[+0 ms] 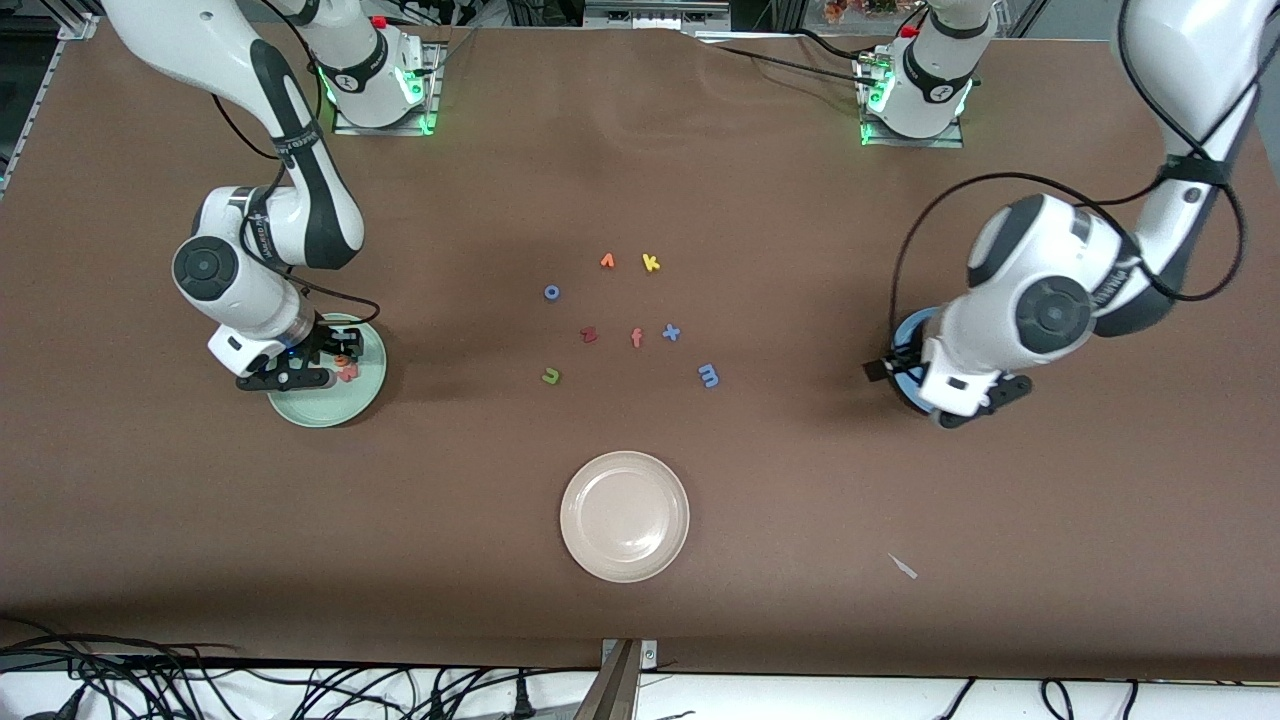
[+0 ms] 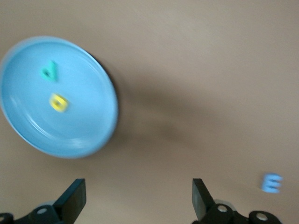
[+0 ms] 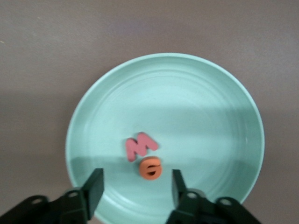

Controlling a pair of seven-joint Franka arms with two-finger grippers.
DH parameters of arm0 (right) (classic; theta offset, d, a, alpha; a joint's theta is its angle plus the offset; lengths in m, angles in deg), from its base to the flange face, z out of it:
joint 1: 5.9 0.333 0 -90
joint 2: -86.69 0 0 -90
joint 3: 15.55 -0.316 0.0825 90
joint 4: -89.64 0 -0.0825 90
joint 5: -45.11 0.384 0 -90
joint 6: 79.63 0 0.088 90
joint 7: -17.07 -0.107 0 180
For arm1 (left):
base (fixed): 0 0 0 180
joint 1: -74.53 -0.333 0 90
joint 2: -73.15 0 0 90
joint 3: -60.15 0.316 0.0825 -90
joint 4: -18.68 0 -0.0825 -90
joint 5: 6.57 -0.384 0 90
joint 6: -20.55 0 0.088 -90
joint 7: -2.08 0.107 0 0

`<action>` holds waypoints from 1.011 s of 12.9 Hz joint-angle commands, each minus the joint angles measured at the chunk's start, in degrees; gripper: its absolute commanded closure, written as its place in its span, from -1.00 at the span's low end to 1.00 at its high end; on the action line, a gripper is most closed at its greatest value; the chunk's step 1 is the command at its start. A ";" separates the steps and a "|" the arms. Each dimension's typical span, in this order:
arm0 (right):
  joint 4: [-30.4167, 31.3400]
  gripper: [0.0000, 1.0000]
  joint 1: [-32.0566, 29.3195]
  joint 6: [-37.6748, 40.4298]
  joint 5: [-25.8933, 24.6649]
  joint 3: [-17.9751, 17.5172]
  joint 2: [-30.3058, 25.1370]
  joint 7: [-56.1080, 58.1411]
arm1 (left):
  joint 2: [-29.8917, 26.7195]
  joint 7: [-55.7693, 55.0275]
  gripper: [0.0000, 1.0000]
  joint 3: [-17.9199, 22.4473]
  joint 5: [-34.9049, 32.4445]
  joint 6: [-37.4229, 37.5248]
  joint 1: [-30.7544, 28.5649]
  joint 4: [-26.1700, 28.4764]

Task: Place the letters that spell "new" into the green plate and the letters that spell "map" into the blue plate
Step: 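Place the yellow letter on the blue plate while the right gripper places 6, then grasp the blue E with the left gripper while the right gripper reaches green n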

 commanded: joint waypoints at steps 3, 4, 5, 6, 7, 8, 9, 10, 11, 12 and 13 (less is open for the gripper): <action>-8.01 -1.00 4.39 9.26 1.90 -0.71 -0.17 -11.64 | 4.73 -11.53 -1.00 2.73 -0.32 -14.39 14.87 -0.54; -8.89 -1.00 5.54 9.25 2.95 -1.32 0.27 -15.50 | 6.05 -11.54 -1.00 5.09 -1.72 -15.55 18.30 -0.54; -10.29 -1.00 6.51 9.25 4.09 -2.64 1.23 -19.28 | 7.98 -11.45 -1.00 7.98 -3.47 -15.74 22.68 -2.37; -11.43 -1.00 7.39 9.25 4.71 -3.78 2.20 -23.41 | 10.69 -11.27 -1.00 10.88 -4.36 -15.65 26.56 -5.43; -12.49 -1.00 8.26 9.25 4.80 -4.75 3.16 -26.75 | 13.07 -11.27 -1.00 13.00 -4.28 -15.65 29.55 -7.55; -13.19 -1.00 9.14 9.08 4.80 -5.28 3.87 -29.75 | 15.10 -11.27 -1.00 14.42 -4.11 -15.65 31.67 -9.40; -13.99 -1.00 10.46 8.73 4.80 -5.37 4.66 -32.56 | 16.25 -11.27 -1.00 15.47 -4.02 -15.65 33.09 -11.33; -15.12 -1.00 11.69 8.12 4.80 -5.37 6.06 -35.20 | 17.30 -11.27 -1.00 15.75 -4.10 -15.65 33.71 -12.22; -16.09 -1.00 12.92 7.15 4.98 -5.37 7.20 -38.10 | 17.84 -11.27 -0.99 15.75 -4.19 -15.65 33.89 -12.49; -17.23 -1.00 14.06 6.19 4.98 -5.37 8.78 -41.17 | 18.45 -11.27 -0.98 15.84 -4.11 -15.74 33.89 -12.67; -18.55 -1.00 15.29 5.57 4.98 -5.37 10.45 -43.29 | 19.50 -11.53 -0.92 16.10 -4.11 -15.74 33.98 -13.71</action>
